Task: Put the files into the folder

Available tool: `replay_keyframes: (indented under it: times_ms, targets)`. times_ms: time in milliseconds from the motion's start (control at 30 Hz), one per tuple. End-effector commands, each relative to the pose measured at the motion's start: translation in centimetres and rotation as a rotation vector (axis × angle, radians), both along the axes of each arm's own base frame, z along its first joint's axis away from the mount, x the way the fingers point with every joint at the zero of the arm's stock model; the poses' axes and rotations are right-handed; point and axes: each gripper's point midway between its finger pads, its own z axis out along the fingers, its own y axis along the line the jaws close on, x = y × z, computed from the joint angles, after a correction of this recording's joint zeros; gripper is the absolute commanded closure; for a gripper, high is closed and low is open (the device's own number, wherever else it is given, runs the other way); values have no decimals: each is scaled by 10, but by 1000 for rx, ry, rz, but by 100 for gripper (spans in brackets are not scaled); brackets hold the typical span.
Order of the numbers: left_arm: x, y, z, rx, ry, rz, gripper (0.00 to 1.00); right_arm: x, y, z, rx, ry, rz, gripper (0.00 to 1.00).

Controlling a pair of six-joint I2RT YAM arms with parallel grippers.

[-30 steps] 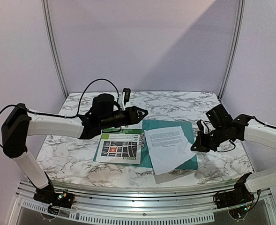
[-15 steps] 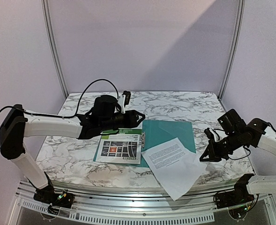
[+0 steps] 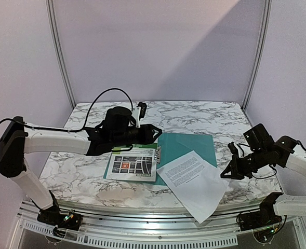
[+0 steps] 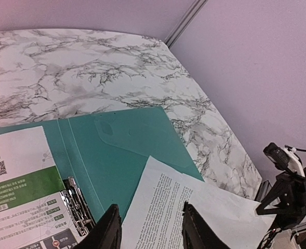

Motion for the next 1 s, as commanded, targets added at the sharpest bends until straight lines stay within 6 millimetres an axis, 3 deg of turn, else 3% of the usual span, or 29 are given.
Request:
replay_keyframes:
  times_ms: [0,167,267,433,767,967]
  targets:
    - [-9,2,19,-6,-33,7,60,19,-9,-7,84,35,-120,100]
    - [-13,3,19,-4,-33,8,60,34,-21,-7,184,62,-215,100]
    - [-15,2,18,0,-29,2,60,37,-18,-11,234,74,-225,100]
    - [-21,0,15,47,-22,-8,60,25,-8,-28,341,176,-249,100]
    - [-41,6,-18,207,36,-26,59,6,-28,-75,312,248,-466,100]
    - [-60,-5,-33,284,62,-59,59,-1,-39,-93,312,257,-585,100]
